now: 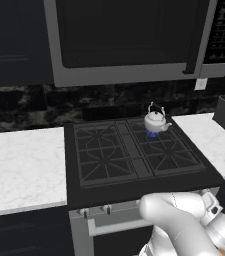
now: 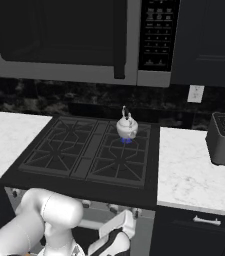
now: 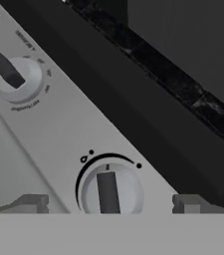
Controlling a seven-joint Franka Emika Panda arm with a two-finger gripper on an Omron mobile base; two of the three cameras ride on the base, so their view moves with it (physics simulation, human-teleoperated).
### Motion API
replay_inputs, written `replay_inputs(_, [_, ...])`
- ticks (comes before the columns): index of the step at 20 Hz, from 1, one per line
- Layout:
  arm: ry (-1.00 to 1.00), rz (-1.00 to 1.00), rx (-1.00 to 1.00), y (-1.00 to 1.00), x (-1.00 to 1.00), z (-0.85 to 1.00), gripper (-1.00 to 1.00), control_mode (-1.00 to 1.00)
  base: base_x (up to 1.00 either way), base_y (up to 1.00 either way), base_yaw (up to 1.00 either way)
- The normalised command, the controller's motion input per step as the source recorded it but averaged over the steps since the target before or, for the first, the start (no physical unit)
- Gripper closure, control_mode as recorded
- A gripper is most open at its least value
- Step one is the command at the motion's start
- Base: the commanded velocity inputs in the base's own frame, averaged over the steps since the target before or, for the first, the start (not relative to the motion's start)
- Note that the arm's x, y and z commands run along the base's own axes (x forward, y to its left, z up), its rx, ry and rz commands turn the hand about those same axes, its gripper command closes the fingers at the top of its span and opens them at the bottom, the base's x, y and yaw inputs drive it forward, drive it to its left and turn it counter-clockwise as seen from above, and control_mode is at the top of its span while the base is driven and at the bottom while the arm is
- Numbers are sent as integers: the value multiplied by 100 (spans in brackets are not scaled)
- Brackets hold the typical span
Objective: Turn off the rear right burner of the stove.
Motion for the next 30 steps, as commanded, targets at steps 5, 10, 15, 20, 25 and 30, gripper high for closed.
replay_inputs(5, [0,0,0,19,12,9,-100,-100,0,0,0])
replay_inputs(10, [0,0,0,0,21,0,-100,-100,0,0,0])
replay_inputs(15, [0,0,0,0,6,0,-100,-100,0,0,0])
replay_inputs(20, [0,0,2,-6,0,0,-100,-100,0,0,0])
replay_inputs(25, [0,0,2,-1,4,4,100,-100,0,0,0])
replay_inputs(30, [0,0,3,-1,0,12,100,-100,0,0,0])
